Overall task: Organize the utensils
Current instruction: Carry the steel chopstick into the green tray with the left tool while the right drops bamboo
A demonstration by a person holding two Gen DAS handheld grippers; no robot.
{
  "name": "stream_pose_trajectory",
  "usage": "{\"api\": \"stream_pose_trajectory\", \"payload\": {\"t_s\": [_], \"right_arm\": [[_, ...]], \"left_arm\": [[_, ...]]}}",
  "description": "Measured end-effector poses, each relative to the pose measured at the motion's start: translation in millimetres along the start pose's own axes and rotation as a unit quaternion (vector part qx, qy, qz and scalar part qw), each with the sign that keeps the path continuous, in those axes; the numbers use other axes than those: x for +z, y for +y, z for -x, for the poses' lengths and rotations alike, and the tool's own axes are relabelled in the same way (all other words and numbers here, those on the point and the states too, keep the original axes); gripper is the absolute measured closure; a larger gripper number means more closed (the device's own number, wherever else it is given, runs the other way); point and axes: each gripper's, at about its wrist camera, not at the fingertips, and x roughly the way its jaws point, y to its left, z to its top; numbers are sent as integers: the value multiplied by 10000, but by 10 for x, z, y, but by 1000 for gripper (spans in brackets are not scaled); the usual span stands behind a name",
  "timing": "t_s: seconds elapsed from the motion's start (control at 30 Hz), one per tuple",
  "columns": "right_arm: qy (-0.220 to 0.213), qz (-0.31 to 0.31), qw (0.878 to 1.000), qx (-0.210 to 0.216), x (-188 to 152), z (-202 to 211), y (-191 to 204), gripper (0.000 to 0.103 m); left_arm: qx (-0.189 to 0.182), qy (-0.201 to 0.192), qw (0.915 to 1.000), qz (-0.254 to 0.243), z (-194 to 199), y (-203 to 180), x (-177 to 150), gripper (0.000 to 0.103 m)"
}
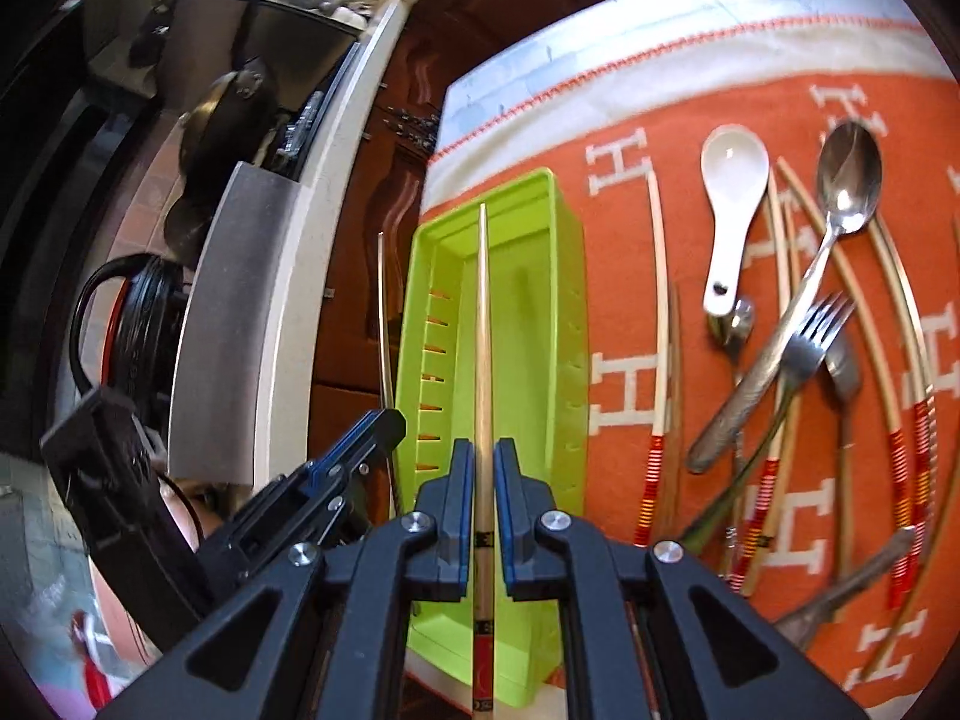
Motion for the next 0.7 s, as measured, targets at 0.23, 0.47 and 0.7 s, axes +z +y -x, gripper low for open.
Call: {"api": "stream_pose_trajectory", "payload": {"t_s": [0.23,0.47,0.7], "right_arm": [[47,302,9993,-218,-13,-49,19,88],[-340,867,9941,-560,-36,266,-36,88],[-936,1214,9826,-1046,-114,705,-191,88]], "left_arm": [[160,-157,9997,7,48,27,13,57],[8,-234,9996,135,160,10,16,56],[-263,-442,9986,83,405,-153,17,56]]}}
